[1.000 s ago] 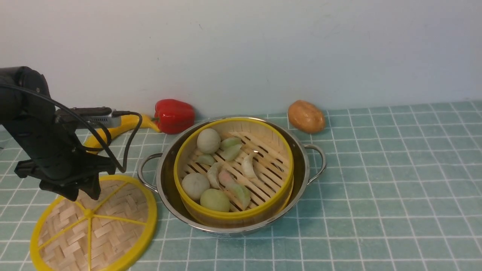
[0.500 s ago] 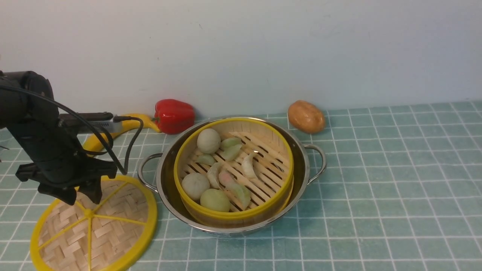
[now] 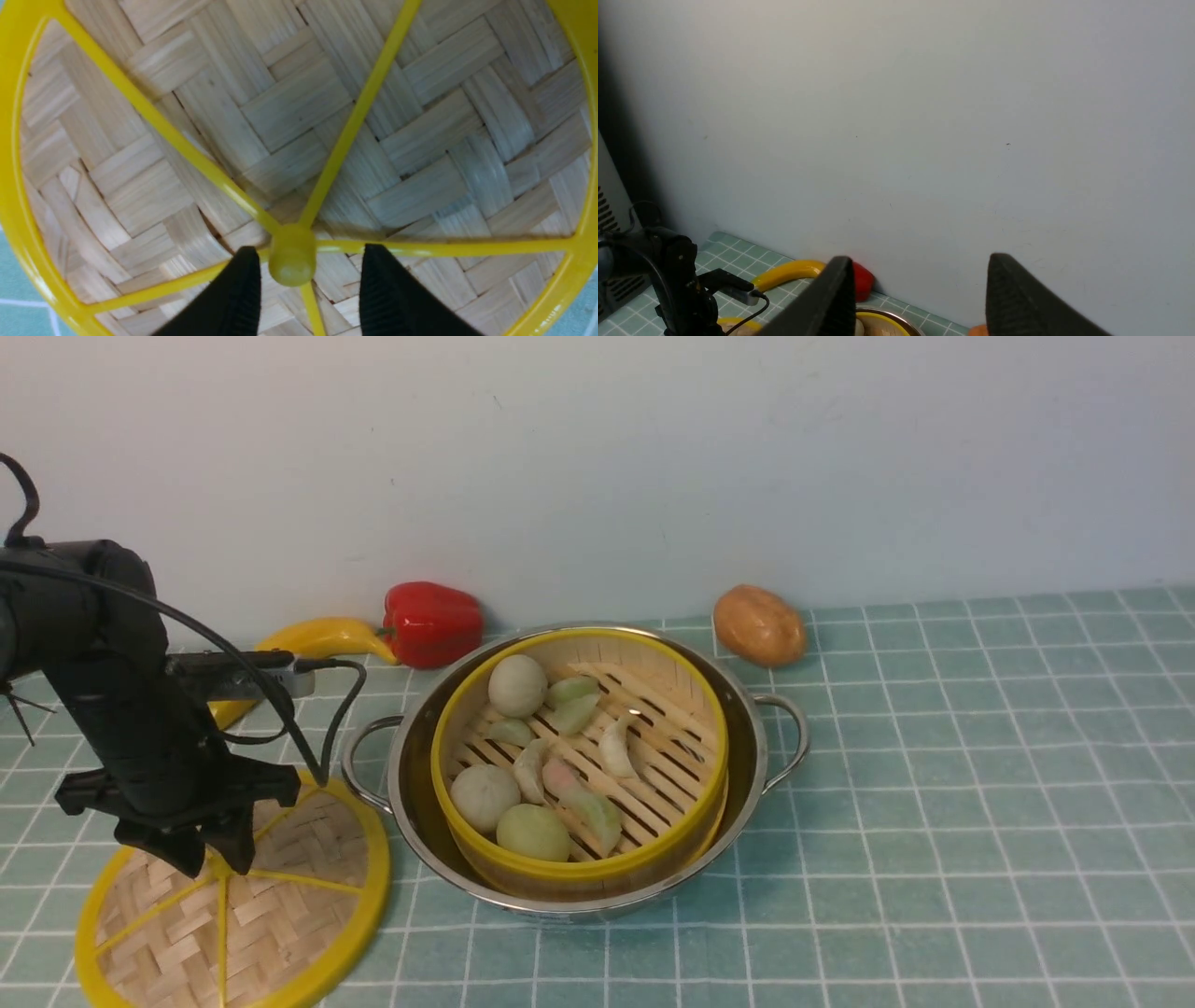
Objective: Place the steamer in the pot on the blue tablecloth, and put the lid on the steamer.
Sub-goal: 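Grasp the bamboo steamer lid lying on the table by its centre knob, then place the yellow bamboo steamer lid onto the steamer in the pot with the left gripper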
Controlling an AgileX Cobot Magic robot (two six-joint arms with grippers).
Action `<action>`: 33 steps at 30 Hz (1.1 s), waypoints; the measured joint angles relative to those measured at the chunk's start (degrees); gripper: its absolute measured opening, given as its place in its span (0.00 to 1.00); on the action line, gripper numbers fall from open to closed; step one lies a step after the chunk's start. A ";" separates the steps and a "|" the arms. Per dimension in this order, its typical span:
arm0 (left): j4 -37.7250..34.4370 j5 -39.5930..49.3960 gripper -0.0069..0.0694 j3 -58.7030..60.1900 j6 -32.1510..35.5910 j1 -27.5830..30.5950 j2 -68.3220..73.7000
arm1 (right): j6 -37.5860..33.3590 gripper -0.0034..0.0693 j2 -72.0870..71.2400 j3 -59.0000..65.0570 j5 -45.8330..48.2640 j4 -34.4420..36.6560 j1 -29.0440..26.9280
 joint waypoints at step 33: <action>6.11 9.43 0.24 -36.23 -1.41 -22.60 2.49 | -0.13 0.58 -4.28 3.06 0.04 -9.13 0.00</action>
